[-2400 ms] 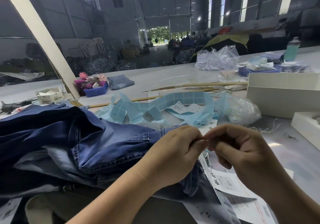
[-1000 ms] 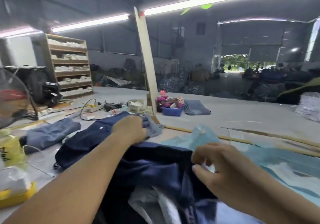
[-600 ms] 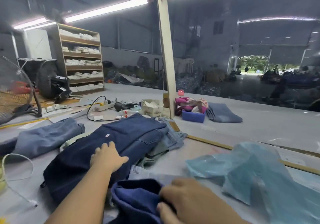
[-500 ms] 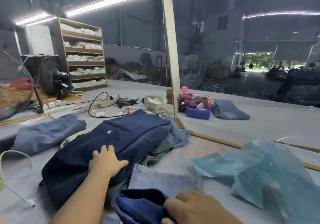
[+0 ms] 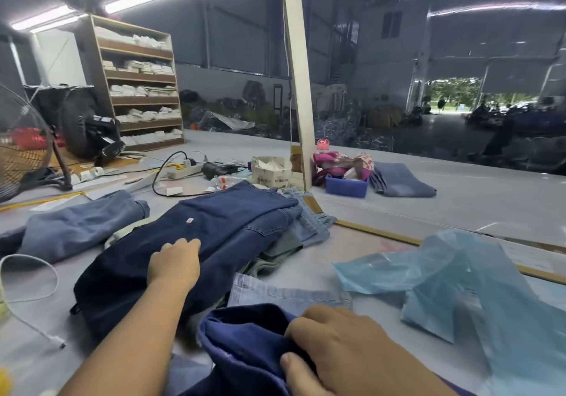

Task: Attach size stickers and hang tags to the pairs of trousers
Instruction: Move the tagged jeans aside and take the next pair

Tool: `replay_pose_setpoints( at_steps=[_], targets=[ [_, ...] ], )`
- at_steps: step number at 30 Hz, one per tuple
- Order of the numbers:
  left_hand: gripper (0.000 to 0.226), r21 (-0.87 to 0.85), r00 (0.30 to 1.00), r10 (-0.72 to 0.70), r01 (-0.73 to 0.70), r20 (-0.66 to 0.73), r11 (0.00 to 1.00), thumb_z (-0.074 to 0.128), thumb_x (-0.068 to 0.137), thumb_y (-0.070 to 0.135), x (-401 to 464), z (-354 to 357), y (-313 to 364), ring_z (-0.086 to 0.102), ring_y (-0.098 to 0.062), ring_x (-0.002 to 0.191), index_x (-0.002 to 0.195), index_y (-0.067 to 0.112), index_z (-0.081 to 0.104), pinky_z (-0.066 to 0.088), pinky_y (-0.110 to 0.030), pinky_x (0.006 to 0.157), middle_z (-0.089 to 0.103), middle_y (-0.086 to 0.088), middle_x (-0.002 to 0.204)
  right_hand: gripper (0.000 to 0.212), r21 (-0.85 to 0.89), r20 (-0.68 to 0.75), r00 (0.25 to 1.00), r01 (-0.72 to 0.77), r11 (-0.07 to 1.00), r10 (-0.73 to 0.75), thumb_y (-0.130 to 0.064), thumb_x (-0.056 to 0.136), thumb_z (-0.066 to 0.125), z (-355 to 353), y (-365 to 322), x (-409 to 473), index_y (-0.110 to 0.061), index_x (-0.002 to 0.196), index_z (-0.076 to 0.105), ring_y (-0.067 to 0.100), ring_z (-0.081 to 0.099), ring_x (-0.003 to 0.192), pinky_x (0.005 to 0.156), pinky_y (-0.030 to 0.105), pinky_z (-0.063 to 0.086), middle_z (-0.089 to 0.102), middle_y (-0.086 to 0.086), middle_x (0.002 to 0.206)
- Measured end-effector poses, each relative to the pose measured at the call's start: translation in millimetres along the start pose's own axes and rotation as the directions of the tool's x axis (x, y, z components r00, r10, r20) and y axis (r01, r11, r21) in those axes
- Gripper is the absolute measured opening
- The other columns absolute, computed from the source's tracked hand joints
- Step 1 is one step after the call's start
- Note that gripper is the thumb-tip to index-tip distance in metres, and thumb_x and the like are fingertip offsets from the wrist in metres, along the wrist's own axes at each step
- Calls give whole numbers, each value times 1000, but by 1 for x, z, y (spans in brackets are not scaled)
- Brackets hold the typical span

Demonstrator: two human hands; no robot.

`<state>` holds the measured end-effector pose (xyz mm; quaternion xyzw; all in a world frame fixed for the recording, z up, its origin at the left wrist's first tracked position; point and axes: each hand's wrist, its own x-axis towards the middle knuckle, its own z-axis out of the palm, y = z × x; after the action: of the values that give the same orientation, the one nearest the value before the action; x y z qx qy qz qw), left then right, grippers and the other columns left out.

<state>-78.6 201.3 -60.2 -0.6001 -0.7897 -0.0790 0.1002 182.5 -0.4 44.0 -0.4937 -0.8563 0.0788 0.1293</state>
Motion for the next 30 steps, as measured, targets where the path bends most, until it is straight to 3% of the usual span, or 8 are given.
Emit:
replay_pose_setpoints(
  at_steps=[5, 10, 12, 15, 17, 20, 26, 30],
  targets=[
    [15, -359, 986, -118, 70, -115, 931, 31, 99, 9, -1, 1, 5, 58, -38, 103, 107, 9, 44, 39, -39, 71, 60, -18, 117, 28, -36, 13, 1000, 4, 999, -3, -47, 98, 35, 1, -1, 0, -26, 111, 49, 16, 40, 119, 91, 31, 27, 48, -4, 123],
    [8, -595, 957, -74, -112, -280, 796, 36, 102, 18, -6, -11, 15, 57, -39, 86, 95, 16, 38, 36, -39, 67, 65, -24, 103, 32, -28, 47, 999, 10, 1000, -9, -46, 98, 35, -1, 1, 2, -23, 114, 51, 15, 42, 114, 85, 31, 26, 49, -2, 121],
    [12, -558, 978, 8, -125, -206, 820, 44, 98, 30, -13, -10, 20, 54, -31, 80, 93, 21, 38, 40, -38, 67, 66, -14, 99, 31, -17, 42, 999, 11, 1000, -10, -46, 98, 36, -1, 0, 1, -23, 111, 52, 16, 43, 111, 84, 32, 26, 49, -2, 116],
    [57, -165, 995, 81, -71, 53, 984, 55, 83, 65, -22, 0, 17, 63, -27, 95, 117, 22, 38, 46, -34, 69, 65, -2, 109, 30, -15, 35, 999, -3, 1000, 3, -46, 97, 36, -3, -2, -2, -23, 107, 52, 18, 44, 110, 84, 33, 27, 50, -2, 112],
    [51, -86, 992, 50, -41, 113, 995, 59, 86, 53, -22, 4, 13, 63, -26, 103, 122, 21, 43, 49, -34, 75, 65, -3, 118, 26, -2, 44, 999, -5, 1000, 5, -46, 97, 37, -5, -2, -2, -23, 101, 50, 17, 43, 106, 83, 33, 27, 49, -2, 109],
    [9, -288, 998, 57, -48, 23, 956, 52, 89, 25, -20, -13, 12, 58, -29, 89, 97, 25, 47, 46, -34, 71, 66, -6, 109, 23, 13, 63, 998, -8, 1000, 7, -43, 97, 37, -6, -1, -2, -23, 91, 44, 17, 37, 94, 80, 34, 26, 43, -3, 97],
    [15, -538, 898, 207, -404, -390, 740, 58, 82, 10, -58, -126, 27, 57, -21, 71, 93, 21, 59, 45, -29, 61, 63, 1, 77, 24, 150, -53, 994, -85, 985, 94, -45, 92, 44, -2, 3, -4, -24, 101, 52, 18, 47, 103, 92, 35, 39, 55, -4, 111],
    [10, -537, 736, 381, -673, -560, 509, 61, 75, 11, -123, -230, 44, 52, -3, 61, 76, 21, 58, 36, -11, 53, 58, 9, 63, 81, 188, -352, 916, -132, 973, 192, -56, 85, 57, -7, 7, -10, -18, 147, 22, 19, 29, 135, 113, 33, 26, 31, 2, 150]
  ],
)
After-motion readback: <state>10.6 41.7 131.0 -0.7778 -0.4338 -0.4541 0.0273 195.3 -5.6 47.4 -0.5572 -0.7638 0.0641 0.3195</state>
